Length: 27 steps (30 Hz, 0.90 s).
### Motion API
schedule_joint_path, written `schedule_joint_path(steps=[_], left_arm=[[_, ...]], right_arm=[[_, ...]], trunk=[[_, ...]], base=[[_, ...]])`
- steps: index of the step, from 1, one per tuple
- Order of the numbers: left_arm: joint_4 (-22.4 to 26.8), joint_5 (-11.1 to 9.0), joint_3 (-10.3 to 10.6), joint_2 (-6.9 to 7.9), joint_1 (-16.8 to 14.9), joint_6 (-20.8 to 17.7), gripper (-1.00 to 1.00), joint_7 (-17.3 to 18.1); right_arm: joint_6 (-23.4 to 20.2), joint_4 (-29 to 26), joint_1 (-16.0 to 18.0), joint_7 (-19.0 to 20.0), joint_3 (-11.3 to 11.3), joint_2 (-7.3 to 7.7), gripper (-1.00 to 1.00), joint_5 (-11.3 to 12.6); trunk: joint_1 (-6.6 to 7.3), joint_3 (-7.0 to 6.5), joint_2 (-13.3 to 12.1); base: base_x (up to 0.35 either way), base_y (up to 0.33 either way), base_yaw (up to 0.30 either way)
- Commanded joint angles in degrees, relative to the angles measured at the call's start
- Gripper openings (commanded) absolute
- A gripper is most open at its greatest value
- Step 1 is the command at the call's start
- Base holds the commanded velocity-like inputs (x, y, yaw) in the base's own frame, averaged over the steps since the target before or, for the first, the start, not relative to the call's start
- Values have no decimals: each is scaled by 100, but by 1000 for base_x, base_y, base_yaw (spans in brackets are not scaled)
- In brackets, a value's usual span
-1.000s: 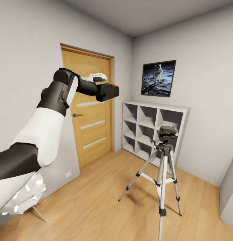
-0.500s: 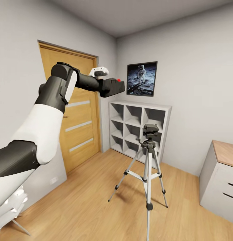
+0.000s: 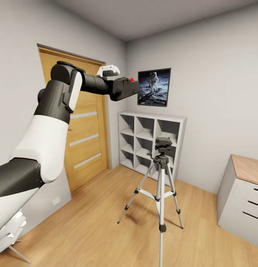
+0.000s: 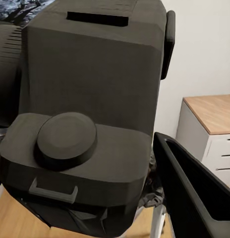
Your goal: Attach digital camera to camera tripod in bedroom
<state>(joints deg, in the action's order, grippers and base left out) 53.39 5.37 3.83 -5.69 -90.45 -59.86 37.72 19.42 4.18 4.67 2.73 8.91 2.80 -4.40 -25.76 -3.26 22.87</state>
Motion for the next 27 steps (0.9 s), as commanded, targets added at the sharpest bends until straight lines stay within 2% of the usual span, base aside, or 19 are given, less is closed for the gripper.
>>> schedule_joint_path(steps=[1,23,27], left_arm=[[12,51,-6,-3,-2,-14,-100,60],[72,51,-5,-3,-5,-14,-100,60],[216,51,-5,-3,-4,-14,-100,60]], right_arm=[[36,21,7,0,-3,1,100,-44],[35,21,7,0,-3,1,100,-44],[35,21,7,0,-3,1,100,-44]], trunk=[[-2,3,5],[-2,3,5],[-2,3,5]], base=[[0,-186,-2],[0,-296,0],[0,-312,0]])
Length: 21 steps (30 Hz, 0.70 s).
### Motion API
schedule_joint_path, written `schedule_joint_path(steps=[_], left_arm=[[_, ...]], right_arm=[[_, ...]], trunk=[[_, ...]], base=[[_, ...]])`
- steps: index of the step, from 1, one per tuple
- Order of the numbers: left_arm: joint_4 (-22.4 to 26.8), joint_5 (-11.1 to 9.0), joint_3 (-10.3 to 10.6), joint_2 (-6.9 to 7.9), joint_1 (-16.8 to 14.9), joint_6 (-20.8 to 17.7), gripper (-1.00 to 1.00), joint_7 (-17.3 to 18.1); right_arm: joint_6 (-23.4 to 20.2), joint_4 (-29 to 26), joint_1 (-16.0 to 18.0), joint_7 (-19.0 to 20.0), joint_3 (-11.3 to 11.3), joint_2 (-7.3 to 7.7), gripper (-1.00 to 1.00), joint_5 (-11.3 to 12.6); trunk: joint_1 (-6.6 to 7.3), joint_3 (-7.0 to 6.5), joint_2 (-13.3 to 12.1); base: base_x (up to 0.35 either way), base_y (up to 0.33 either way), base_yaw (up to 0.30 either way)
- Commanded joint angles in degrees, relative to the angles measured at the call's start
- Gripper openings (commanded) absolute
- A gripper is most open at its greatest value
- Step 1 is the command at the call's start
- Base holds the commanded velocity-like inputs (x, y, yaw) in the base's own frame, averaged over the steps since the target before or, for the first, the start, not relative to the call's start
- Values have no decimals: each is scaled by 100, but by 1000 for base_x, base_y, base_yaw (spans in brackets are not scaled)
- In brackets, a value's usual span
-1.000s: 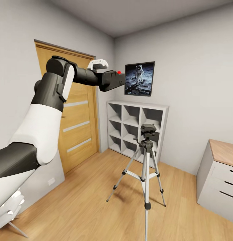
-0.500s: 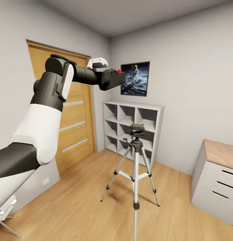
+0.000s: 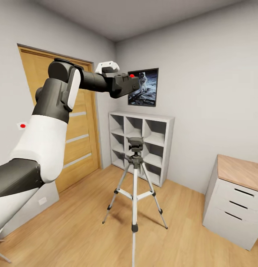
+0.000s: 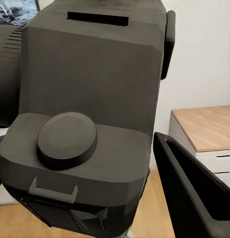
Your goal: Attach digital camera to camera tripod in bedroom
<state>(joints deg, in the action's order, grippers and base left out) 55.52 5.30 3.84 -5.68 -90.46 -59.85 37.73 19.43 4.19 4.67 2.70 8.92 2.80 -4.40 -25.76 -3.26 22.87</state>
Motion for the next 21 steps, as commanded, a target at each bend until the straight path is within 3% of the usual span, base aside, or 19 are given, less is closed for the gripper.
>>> schedule_joint_path(steps=[1,9,21], left_arm=[[78,59,-6,-4,-1,-15,-100,59],[239,59,-4,-4,-1,-15,-100,59],[248,59,-1,-4,-2,-15,-100,59]], right_arm=[[35,21,7,2,-5,1,100,-44],[35,21,7,2,-5,1,100,-44],[35,21,7,2,-5,1,100,-44]], trunk=[[-2,3,5],[-2,3,5],[-2,3,5]], base=[[0,-312,0],[0,-312,64],[0,-312,257]])
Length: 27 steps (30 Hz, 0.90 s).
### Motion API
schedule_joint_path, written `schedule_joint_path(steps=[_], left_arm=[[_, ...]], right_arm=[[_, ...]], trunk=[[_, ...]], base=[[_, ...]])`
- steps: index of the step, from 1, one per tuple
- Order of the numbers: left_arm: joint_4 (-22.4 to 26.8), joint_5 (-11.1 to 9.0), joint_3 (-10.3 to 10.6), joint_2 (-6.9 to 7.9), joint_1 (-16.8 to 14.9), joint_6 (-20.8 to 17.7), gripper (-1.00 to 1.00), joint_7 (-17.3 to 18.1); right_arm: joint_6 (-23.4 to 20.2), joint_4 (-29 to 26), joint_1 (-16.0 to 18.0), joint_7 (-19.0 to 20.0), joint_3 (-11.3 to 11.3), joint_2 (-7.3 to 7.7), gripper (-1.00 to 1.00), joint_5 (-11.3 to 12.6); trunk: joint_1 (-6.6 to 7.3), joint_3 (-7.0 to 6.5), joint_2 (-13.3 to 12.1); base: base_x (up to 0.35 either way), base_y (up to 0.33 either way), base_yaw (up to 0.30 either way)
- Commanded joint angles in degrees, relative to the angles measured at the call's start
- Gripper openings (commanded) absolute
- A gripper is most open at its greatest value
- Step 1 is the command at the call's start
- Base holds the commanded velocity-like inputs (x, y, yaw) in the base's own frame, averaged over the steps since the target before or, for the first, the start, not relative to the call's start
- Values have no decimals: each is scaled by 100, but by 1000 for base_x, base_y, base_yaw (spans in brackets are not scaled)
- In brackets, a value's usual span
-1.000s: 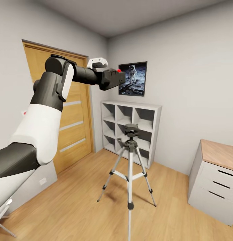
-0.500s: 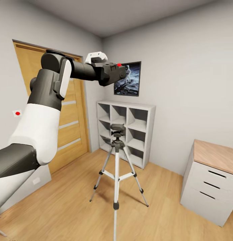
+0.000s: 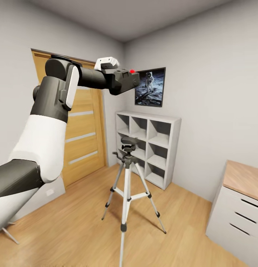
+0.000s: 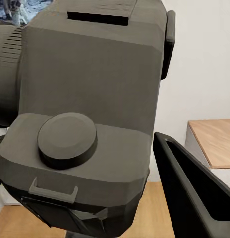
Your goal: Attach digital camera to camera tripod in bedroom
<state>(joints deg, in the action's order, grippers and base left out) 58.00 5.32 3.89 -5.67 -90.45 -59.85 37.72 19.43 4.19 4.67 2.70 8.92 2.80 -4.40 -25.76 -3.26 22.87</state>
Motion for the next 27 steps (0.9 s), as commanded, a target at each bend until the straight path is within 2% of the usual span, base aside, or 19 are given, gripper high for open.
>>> schedule_joint_path(steps=[1,12,27], left_arm=[[1,56,-7,-4,-3,-15,-100,60],[1,56,-8,-4,-1,-15,-100,60],[1,56,-3,-6,-1,-15,-100,60]], right_arm=[[35,21,7,2,-5,1,100,-44],[35,21,7,2,-5,1,100,-44],[35,21,7,2,-5,1,100,-44]], trunk=[[-2,3,5],[-2,3,5],[-2,3,5]], base=[[0,-312,286],[32,-309,287],[223,-235,247]])
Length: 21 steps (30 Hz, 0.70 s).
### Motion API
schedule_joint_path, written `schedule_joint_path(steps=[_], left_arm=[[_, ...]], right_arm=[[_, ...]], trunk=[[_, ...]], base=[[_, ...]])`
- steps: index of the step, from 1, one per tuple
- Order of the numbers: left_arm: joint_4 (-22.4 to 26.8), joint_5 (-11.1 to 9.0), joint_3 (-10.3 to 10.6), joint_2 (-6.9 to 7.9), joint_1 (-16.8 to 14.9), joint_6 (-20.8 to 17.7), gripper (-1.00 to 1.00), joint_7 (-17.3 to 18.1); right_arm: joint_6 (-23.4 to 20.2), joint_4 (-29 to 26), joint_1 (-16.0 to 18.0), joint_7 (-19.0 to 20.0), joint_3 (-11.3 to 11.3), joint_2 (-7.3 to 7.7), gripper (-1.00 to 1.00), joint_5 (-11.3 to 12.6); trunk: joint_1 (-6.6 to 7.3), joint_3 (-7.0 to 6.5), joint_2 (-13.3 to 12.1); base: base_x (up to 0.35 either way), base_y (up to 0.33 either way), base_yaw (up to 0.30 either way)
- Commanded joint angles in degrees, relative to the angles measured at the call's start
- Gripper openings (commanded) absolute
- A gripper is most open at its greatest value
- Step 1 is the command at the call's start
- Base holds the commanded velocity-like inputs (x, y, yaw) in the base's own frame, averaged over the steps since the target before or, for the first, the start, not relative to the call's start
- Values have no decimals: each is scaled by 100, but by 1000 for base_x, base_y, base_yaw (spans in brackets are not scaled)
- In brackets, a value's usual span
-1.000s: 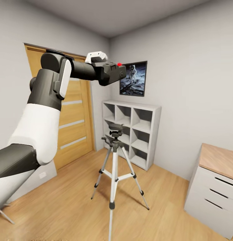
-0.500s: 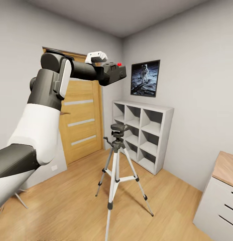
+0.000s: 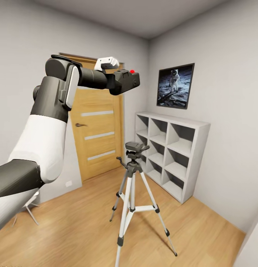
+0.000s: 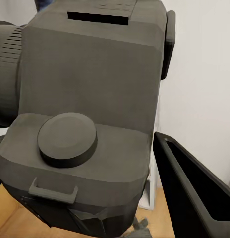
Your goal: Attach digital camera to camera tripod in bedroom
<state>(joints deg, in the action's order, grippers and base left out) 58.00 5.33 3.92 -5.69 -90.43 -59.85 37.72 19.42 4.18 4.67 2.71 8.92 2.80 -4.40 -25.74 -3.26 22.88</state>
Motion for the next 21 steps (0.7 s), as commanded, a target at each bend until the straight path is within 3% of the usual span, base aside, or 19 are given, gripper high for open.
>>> schedule_joint_path(steps=[1,11,15,21], left_arm=[[1,56,-6,-5,-3,-15,-100,60],[1,56,-5,-11,-1,-15,-100,53],[1,56,-5,-11,-1,-15,-100,52],[1,56,-4,-9,-1,-15,-100,52]], right_arm=[[35,21,7,1,-4,1,100,-44],[29,21,7,-89,-59,11,100,5],[33,21,7,-289,-306,25,100,162],[35,21,7,-331,-380,27,100,198]], trunk=[[-5,2,4],[-5,2,4],[-5,2,4],[-5,2,4]], base=[[250,-217,212],[247,-221,205],[185,-257,77],[47,-291,13]])
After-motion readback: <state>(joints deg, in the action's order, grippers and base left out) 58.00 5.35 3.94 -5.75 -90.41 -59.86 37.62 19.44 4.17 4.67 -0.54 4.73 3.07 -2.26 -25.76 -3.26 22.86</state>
